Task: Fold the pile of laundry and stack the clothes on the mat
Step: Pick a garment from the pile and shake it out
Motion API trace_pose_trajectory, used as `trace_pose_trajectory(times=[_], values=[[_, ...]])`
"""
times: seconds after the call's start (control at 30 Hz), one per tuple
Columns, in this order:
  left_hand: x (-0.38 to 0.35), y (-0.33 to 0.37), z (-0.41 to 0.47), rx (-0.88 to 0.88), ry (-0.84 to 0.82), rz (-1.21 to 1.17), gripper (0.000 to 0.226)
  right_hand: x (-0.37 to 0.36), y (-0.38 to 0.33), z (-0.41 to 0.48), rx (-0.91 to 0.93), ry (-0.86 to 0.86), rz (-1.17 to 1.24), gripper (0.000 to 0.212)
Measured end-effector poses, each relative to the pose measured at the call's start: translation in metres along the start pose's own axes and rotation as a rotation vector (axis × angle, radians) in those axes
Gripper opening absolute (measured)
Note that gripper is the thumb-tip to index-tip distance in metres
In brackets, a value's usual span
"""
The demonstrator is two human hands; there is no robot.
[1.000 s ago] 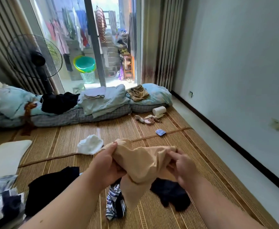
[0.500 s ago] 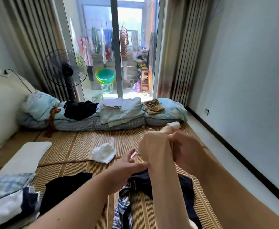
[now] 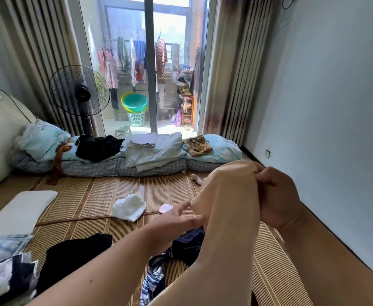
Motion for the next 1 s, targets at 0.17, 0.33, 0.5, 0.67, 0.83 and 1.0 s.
trace_pose_trajectory(times=[0.17,0.33,0.5,0.67,0.83,1.0], values=[[-0.010,0.006,0.008,-0.070,0.078,-0.072,0.041,0.016,0.006,0.000,-0.036,0.034,-0.002,0.065],[-0.043,0.029,0.007,-0.186,-0.187,-0.233,0.084,0.010,0.010,-0.007,-0.066,-0.080,-0.073,0.051],[-0.050,0.032,0.007,-0.255,-0.074,0.017,0.017,0.031,0.004,0.000,-0.026,0.059,-0.177,0.024],[-0.001,0.057,0.009,-0.273,0.197,-0.074,0.006,0.098,-0.037,-0.001,0.272,0.524,-0.842,0.035],[0.021,0.101,0.008,-0.414,0.331,0.034,0.014,0.093,-0.039,-0.003,0.371,0.419,-1.081,0.038],[0.037,0.145,0.004,-0.609,0.507,0.358,0.028,0.083,-0.034,0.004,0.313,0.338,-1.176,0.034]])
Point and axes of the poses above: each hand's wrist, its own z-axis towards the middle knuckle, its own x-axis out of the back of the hand, y = z × x, the point moved 10 cm from there along z, towards the middle knuckle, and after that the axes turned 14 degrees about y, right-handed, at the moved point
